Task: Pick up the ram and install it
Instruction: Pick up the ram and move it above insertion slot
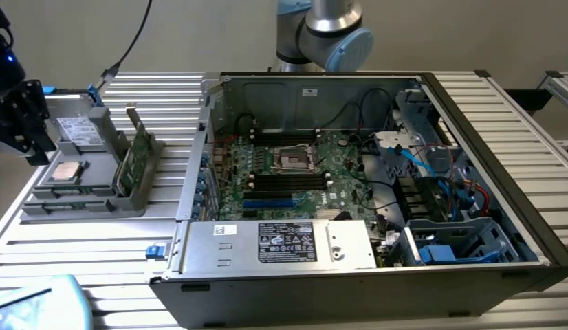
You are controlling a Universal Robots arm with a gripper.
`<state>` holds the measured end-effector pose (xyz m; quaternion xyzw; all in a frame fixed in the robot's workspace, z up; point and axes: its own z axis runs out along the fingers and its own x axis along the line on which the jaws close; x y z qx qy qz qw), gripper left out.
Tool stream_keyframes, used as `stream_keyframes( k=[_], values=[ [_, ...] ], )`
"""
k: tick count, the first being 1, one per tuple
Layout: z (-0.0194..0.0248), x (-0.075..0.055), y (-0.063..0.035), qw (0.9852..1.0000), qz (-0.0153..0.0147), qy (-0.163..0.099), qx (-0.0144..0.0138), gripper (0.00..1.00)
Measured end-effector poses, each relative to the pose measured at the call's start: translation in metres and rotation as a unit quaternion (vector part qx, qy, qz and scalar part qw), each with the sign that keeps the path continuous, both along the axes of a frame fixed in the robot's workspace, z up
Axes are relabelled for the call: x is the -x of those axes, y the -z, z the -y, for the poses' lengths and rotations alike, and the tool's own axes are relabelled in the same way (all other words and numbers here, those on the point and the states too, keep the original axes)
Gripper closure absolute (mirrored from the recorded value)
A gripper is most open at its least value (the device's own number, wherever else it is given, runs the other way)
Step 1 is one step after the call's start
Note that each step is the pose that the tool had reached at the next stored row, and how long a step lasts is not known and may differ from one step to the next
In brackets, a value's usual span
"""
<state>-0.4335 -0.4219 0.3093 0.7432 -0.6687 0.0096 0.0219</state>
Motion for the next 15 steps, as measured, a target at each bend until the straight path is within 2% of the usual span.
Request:
stream_keyframes(
  k=[15],
  values=[
    [0.0043, 0.000, 0.0273, 1.0000, 0.0000, -0.003, 0.0000, 0.63]
  ],
)
